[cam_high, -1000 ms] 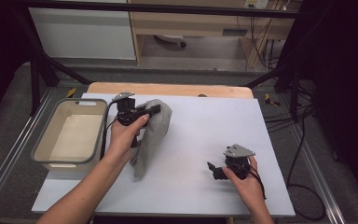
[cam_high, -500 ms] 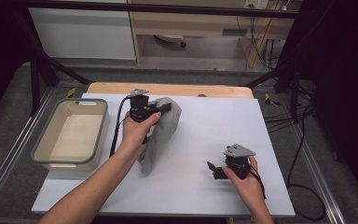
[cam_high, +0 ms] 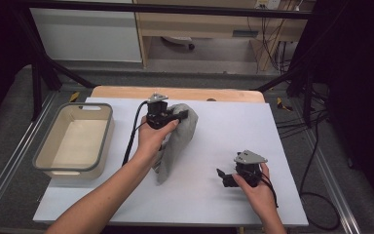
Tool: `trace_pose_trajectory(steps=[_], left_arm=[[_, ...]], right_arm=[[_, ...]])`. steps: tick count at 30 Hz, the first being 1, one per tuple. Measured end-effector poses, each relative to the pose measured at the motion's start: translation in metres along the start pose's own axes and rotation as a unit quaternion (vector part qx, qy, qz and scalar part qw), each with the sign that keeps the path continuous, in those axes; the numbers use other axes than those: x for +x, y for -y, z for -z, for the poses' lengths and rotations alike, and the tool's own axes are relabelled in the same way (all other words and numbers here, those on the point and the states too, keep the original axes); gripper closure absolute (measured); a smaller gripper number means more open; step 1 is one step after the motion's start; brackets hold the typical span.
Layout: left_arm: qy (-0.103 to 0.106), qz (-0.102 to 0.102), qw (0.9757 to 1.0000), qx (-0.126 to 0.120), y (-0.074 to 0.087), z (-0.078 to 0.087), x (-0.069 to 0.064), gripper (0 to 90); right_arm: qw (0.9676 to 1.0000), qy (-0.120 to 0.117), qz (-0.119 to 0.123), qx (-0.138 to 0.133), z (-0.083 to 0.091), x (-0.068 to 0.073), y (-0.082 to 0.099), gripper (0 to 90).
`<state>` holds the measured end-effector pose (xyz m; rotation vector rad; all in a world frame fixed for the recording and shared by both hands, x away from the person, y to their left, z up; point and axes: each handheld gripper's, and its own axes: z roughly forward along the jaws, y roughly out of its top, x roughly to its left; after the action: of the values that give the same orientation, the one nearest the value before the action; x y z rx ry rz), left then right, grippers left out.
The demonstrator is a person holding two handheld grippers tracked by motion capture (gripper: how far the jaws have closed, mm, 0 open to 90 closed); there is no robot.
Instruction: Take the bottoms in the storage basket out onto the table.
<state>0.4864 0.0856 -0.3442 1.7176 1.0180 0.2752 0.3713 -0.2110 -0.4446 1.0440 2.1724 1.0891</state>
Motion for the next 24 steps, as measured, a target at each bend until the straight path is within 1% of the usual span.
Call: trace_pose_trajectory(steps=[5,14,24], left_arm=[[-0.002,-0.001,1.0000,0.008,0.004,-0.007,0.000,61.8],[0.003,-0.007,0.9997,0.022,0.012,-0.017,-0.005,61.8],[0.006,-0.001,0.9994,0.033,0.022,-0.024,-0.005,61.8]], right_arm=[[1.0000,0.000,0.001,0.000,0.001,0.000,-0.001,2.6],[1.0000,0.000,0.001,-0.001,0.001,0.001,-0.001,2.6],[1.0000,0.001,0.003,0.001,0.001,0.001,-0.001,2.5]])
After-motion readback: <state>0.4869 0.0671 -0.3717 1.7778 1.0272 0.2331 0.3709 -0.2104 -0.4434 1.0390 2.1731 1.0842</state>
